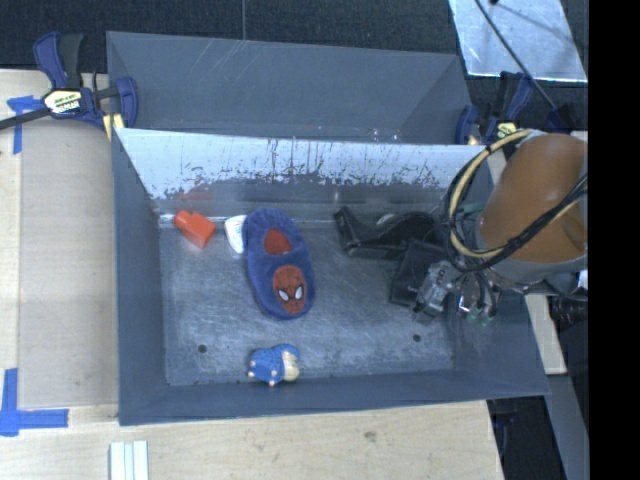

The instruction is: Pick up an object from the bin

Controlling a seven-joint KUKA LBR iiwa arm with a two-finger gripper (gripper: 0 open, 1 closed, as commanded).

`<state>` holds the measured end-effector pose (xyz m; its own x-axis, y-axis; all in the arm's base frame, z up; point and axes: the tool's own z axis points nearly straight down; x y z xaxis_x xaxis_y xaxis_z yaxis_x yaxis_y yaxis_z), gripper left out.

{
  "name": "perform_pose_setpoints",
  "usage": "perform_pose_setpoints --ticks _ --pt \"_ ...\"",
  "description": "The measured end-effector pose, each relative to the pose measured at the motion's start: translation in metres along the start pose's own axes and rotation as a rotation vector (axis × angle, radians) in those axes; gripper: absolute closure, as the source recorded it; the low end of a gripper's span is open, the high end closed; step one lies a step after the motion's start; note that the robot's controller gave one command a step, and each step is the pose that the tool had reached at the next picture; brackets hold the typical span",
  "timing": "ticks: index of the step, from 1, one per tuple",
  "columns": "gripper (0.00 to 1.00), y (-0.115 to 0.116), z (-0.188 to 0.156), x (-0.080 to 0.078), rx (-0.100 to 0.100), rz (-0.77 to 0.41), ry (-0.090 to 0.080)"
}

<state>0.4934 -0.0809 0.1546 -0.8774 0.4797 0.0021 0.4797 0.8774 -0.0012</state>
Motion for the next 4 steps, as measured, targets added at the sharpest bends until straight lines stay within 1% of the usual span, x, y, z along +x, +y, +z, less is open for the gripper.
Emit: perform_pose_setpoints --ticks 1,2,3,4 --pt "1.0 0.007 0.001 -0.022 -0.002 0.021 -0.007" --pt "0.0 0.006 0.001 -0.021 -0.002 0.021 -0.006" --pt "0.0 -0.002 0.08 -0.07 -0.005 -0.137 -0.018" --pt "1.0 -0.003 0.074 -0.076 -0.006 -0.134 -0.039"
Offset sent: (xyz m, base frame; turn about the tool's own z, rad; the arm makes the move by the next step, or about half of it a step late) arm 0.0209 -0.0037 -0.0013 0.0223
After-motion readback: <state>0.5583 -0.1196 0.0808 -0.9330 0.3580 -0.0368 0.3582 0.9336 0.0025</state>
